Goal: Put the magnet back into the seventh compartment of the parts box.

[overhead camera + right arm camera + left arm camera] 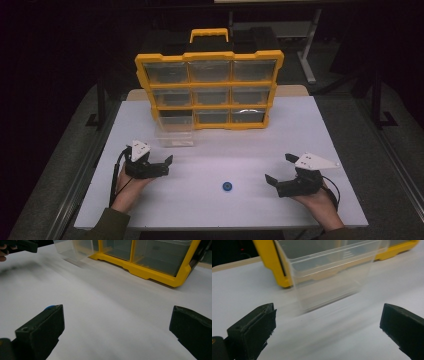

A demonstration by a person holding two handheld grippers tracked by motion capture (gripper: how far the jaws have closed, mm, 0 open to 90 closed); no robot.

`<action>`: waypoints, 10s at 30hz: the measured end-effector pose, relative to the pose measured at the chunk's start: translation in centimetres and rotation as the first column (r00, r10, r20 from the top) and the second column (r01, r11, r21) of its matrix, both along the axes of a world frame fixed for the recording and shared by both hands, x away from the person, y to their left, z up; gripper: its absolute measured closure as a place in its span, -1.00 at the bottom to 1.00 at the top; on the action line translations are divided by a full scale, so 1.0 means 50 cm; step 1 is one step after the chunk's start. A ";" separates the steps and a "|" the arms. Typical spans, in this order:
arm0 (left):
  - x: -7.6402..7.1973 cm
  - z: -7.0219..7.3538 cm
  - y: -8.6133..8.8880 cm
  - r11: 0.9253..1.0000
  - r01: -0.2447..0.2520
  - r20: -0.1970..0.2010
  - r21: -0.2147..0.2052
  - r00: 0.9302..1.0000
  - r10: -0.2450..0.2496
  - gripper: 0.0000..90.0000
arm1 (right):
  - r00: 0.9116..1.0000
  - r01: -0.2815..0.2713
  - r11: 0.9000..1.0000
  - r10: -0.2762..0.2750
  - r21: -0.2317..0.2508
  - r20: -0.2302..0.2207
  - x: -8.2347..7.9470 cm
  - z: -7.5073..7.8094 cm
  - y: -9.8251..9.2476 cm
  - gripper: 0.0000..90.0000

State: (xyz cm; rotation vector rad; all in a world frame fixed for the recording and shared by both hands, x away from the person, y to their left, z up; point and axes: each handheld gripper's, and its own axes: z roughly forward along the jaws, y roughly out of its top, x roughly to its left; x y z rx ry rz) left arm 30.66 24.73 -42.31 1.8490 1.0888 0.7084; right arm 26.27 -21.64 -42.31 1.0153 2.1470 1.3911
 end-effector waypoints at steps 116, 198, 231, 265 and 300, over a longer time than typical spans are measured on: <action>-0.106 -0.016 0.039 0.962 0.255 0.040 -0.099 0.967 -0.252 -1.00 | 0.955 -0.253 0.962 0.231 -0.102 -0.188 0.080 0.048 0.136 -1.00; -0.107 -0.018 0.030 0.955 0.280 0.038 -0.096 0.960 -0.278 -1.00 | 0.849 -0.474 0.856 0.384 -0.204 -0.362 0.098 -0.001 0.280 -0.58; -0.107 -0.017 0.030 0.954 0.287 0.038 -0.086 0.958 -0.284 -1.00 | 0.816 -0.545 0.792 0.426 -0.275 -0.391 0.096 -0.025 0.284 0.11; -0.107 -0.018 0.029 0.954 0.288 0.034 -0.079 0.958 -0.286 -1.00 | 0.832 -0.532 0.780 0.410 -0.328 -0.374 0.087 -0.024 0.289 0.36; -0.107 -0.018 0.029 0.954 0.288 0.035 -0.082 0.958 -0.286 -1.00 | 0.847 -0.507 0.810 0.404 -0.295 -0.346 0.117 0.023 0.295 0.37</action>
